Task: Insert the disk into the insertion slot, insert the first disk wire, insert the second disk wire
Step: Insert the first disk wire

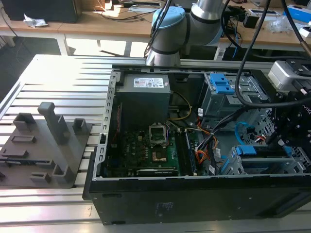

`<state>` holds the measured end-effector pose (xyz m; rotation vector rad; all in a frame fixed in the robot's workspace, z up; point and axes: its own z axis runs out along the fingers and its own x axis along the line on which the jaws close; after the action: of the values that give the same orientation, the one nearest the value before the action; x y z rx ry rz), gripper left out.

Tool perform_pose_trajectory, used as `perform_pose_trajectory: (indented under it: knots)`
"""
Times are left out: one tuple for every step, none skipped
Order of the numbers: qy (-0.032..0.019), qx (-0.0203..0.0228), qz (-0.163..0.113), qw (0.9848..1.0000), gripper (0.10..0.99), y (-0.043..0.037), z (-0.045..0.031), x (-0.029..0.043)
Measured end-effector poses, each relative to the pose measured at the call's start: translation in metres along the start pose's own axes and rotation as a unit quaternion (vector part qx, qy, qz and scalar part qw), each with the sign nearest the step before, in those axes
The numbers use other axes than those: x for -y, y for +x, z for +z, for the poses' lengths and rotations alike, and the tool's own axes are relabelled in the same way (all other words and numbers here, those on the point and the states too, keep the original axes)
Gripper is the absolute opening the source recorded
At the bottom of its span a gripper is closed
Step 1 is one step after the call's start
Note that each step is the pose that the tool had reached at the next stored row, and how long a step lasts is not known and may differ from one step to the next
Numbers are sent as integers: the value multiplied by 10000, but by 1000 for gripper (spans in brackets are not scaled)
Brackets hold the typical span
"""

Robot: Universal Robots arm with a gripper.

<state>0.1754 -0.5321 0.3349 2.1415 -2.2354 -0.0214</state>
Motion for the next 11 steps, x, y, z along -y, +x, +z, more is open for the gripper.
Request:
perform_pose_trajectory:
  knots:
    - [0,-1,0,10000,173,0,0,0]
    - [0,-1,0,10000,173,0,1,0]
    - [0,8,0,10000,184,-1,8,1]
    - [0,8,0,10000,184,-1,10,1]
    - [-1,6,-1,10000,247,-1,9,1]
    - [0,2,0,10000,247,-1,5,0]
    - [0,-1,0,10000,247,0,3,0]
    - [0,-3,0,10000,247,1,-43,-2]
    - [0,-1,0,10000,247,3,-113,-4]
    - [0,-2,0,10000,247,4,-152,-6]
    - [1,-1,0,10000,247,4,-182,-8]
